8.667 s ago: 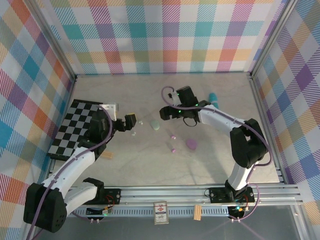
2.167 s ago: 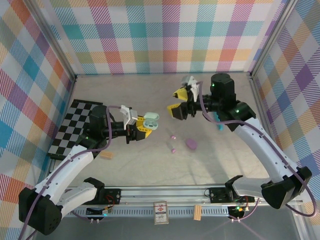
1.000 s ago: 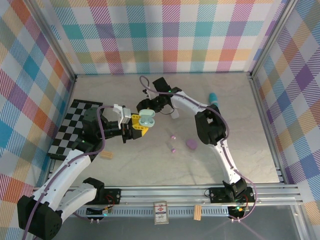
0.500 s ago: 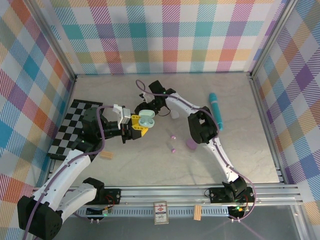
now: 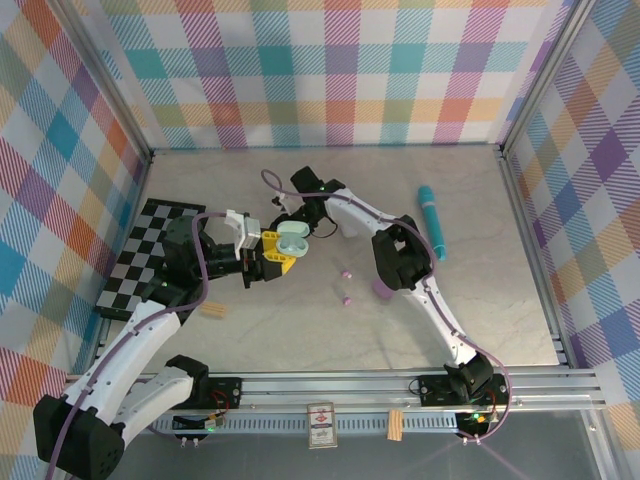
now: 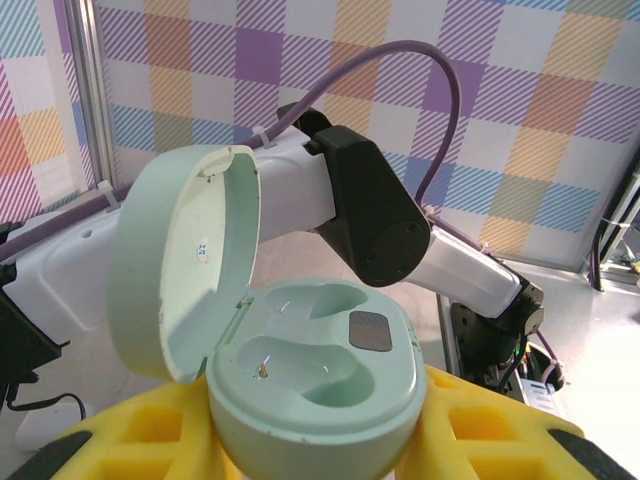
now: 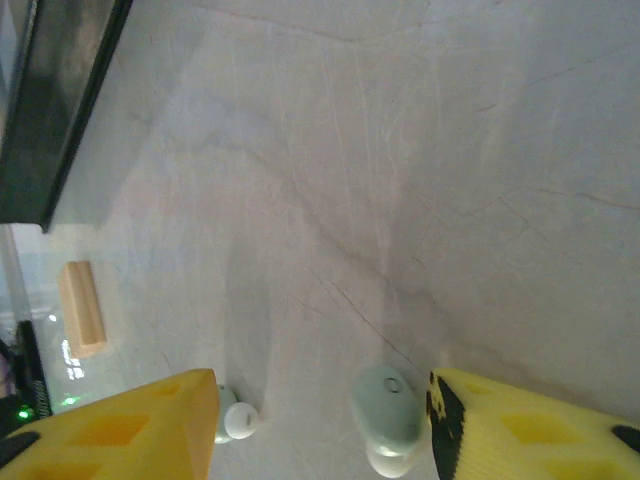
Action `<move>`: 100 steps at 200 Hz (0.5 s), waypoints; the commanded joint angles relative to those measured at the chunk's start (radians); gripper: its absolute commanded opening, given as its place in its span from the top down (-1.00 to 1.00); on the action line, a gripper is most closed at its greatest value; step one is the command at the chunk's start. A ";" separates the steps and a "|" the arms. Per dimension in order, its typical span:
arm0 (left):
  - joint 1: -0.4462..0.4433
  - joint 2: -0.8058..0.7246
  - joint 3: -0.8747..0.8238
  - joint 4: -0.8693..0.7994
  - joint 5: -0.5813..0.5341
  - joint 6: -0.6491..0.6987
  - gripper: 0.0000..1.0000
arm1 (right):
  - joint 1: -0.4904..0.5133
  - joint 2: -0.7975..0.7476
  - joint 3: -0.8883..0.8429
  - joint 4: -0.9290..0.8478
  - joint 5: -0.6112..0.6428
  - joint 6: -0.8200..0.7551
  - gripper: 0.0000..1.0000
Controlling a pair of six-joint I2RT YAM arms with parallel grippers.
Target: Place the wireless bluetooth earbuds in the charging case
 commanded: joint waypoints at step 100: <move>0.012 -0.023 0.006 -0.019 0.036 0.025 0.28 | 0.038 0.022 0.010 -0.086 0.042 0.003 0.08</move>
